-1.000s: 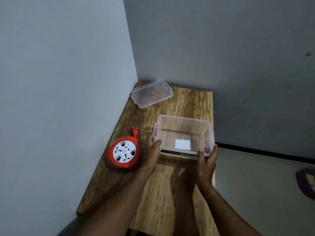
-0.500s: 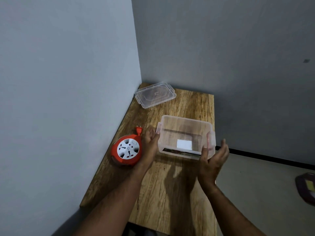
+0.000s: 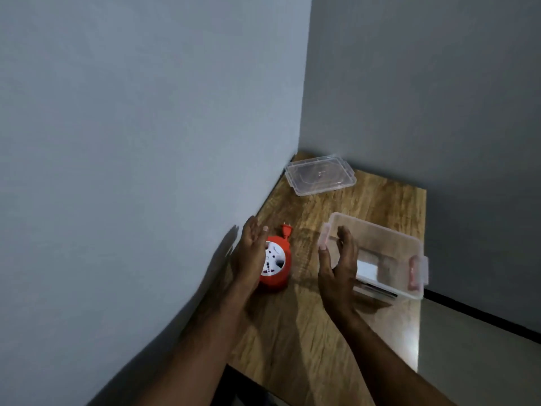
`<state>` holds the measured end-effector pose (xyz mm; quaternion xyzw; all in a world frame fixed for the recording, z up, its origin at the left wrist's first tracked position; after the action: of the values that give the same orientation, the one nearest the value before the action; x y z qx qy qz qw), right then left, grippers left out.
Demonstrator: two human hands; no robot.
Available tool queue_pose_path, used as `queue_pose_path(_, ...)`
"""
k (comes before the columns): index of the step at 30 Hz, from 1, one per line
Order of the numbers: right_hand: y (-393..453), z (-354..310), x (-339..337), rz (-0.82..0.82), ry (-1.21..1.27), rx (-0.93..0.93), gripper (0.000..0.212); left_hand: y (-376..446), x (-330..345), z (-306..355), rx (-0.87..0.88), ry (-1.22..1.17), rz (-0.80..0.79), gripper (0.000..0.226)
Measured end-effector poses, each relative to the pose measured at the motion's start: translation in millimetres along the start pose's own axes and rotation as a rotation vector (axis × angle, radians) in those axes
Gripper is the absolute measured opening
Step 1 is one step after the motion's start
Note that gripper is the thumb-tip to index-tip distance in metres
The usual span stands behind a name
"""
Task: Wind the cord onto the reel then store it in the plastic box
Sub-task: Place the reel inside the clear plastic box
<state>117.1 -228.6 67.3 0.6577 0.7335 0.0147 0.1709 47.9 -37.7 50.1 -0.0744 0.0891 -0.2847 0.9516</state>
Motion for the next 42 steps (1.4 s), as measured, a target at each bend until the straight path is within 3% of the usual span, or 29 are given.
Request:
queue_pose_path(8, -16.2, 3.0, 65.4, -0.222, -0.065, -0.054, 0.047, 14.9, -29.3, -27.5, -0.047, 0.066, 0.014, 0.055)
queue_pose_path(13, -21.7, 38.2, 88.1, -0.303, -0.104, 0.119, 0.042, 23.1, -41.4, -54.8, -0.102, 0.139, 0.015, 0.057)
queue_pose_path(20, -23.1, 64.6, 106.2, -0.322, -0.158, 0.225, 0.064, 18.3, -43.2, -72.9, -0.088, 0.245, -0.024, 0.055)
queue_pose_path(28, -7.7, 55.8, 117.8, -0.254, -0.1, 0.213, 0.057, 10.6, -39.4, -72.4, -0.144, -0.034, 0.105, 0.05)
queue_pose_path(37, 9.4, 13.1, 127.7, -0.225, -0.189, 0.028, 0.072, 5.7, -41.4, -52.9, -0.077, -0.148, 0.148, 0.047)
queue_pose_path(42, 30.1, -11.2, 111.9, -0.135, -0.106, -0.058, 0.074, 14.6, -29.3, -18.8, 0.039, -0.136, 0.131, 0.049)
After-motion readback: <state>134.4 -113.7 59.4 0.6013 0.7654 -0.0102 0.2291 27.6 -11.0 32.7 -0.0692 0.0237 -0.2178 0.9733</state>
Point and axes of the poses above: each hand's wrist, its own y-axis towards the middle knuckle, its own x-axis out of the palm, z = x × y, the point moved 4 cm from there along y, towards the middle knuckle, and after that the axes turned 4 degrees about z, right-handed, at the moved point
